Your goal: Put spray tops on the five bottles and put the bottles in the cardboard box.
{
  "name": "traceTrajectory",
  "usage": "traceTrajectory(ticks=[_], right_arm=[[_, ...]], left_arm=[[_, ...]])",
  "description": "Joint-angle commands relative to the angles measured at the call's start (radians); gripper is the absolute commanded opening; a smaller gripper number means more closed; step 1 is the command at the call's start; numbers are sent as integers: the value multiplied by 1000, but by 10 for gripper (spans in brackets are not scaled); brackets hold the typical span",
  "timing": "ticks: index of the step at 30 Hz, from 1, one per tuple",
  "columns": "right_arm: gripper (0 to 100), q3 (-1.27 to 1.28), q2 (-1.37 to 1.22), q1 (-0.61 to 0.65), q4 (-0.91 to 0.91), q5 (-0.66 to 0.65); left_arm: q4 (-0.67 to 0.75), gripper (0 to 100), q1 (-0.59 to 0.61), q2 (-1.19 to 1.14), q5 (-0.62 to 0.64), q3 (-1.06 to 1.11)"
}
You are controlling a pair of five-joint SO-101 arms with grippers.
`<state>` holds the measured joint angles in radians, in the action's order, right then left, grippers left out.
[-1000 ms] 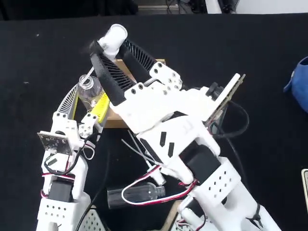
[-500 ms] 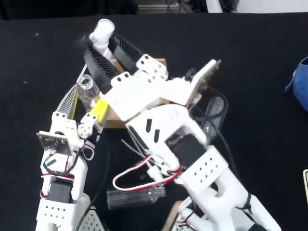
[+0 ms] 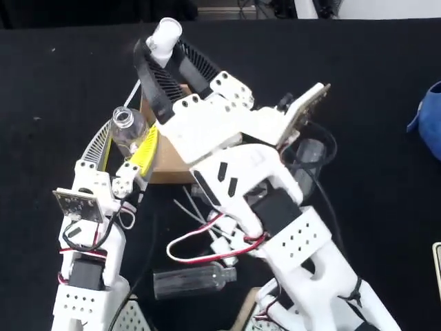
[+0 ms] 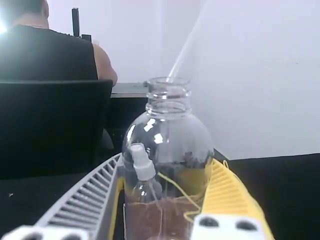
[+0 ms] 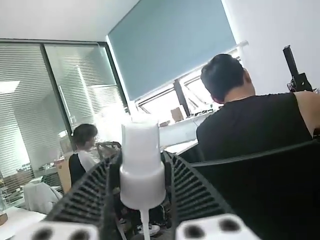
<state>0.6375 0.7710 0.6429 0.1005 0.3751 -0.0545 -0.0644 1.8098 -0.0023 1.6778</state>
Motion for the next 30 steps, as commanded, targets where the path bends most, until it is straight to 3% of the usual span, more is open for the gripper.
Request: traceTrajectory(ticks=[1,19,30], right_arm=[[11,-24,59,-11,21,8],[11,7,51,20,23,8],[11,15,4,117,-57,-233]], left_arm=[[25,30,4,9,-12,21],[25,30,4,9,-12,21],[26,30,4,9,-12,21]])
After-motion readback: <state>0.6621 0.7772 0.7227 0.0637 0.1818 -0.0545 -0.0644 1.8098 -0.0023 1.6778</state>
